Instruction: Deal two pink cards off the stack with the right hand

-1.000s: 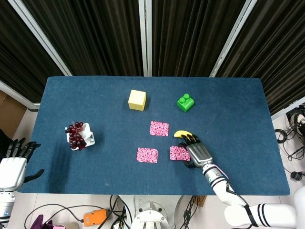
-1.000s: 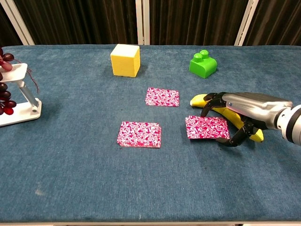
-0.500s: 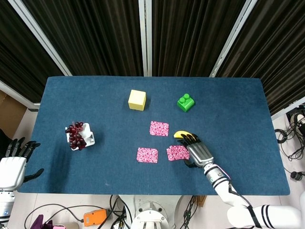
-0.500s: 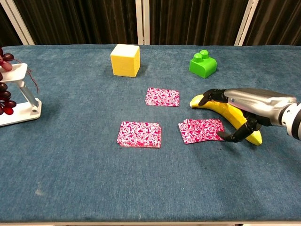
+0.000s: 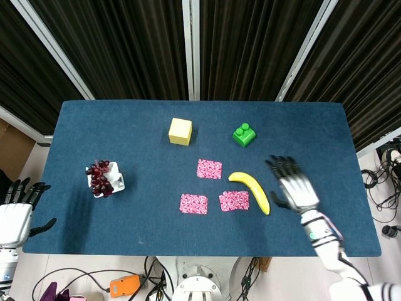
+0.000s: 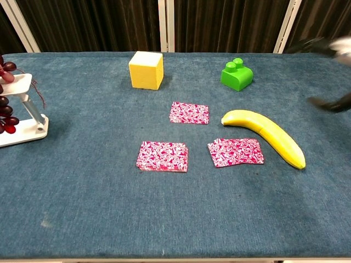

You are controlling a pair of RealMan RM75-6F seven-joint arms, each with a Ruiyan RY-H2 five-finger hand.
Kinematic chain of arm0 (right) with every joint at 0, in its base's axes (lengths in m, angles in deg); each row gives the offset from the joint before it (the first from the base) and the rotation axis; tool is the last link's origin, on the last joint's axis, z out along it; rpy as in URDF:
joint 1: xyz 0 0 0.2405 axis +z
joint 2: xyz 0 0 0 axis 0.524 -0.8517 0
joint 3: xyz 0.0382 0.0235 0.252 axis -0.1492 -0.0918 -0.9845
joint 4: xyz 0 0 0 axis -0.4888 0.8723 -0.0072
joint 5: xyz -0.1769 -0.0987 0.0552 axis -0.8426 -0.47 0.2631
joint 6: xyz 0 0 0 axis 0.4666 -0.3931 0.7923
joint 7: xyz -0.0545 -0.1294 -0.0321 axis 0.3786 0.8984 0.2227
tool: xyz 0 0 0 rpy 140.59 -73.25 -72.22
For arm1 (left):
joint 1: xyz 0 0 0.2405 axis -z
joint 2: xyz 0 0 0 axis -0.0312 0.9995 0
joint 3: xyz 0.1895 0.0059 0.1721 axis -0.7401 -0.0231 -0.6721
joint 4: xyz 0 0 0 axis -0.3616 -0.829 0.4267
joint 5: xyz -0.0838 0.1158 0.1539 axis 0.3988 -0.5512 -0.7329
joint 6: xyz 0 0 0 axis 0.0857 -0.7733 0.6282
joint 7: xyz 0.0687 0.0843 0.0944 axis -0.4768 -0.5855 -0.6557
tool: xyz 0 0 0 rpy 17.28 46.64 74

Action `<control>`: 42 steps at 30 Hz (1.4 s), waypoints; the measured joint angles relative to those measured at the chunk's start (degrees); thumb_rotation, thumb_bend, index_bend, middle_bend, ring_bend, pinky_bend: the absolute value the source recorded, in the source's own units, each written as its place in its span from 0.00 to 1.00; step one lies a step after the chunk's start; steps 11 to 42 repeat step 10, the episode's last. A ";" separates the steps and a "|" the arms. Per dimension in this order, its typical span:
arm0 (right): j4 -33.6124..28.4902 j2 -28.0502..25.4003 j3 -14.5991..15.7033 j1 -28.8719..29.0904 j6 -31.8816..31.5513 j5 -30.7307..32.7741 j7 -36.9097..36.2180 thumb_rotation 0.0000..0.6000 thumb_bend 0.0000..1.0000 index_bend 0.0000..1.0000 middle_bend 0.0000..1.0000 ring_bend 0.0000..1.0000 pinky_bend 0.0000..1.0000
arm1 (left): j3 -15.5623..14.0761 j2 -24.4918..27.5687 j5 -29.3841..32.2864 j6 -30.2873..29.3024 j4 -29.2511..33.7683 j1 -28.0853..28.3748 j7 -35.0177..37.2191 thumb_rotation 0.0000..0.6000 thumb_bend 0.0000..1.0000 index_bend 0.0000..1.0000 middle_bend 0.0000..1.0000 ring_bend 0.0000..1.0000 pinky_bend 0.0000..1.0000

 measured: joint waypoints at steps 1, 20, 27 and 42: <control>-0.01 -1.18 0.42 -1.12 -1.41 -0.92 -0.51 1.00 0.57 0.02 0.06 0.00 0.00 | 0.04 -0.10 0.07 0.13 -0.10 0.07 0.08 1.00 0.07 0.21 0.18 0.03 0.00; 1.31 -6.77 3.73 -13.58 -14.17 -6.99 -10.44 1.00 0.50 0.01 0.05 0.00 0.00 | 0.38 -0.63 0.84 0.95 -0.48 0.54 0.21 1.00 0.07 0.21 0.18 0.03 0.00; 1.31 -6.77 3.73 -13.58 -14.17 -6.99 -10.44 1.00 0.50 0.01 0.05 0.00 0.00 | 0.38 -0.63 0.84 0.95 -0.48 0.54 0.21 1.00 0.07 0.21 0.18 0.03 0.00; 1.31 -6.77 3.73 -13.58 -14.17 -6.99 -10.44 1.00 0.50 0.01 0.05 0.00 0.00 | 0.38 -0.63 0.84 0.95 -0.48 0.54 0.21 1.00 0.07 0.21 0.18 0.03 0.00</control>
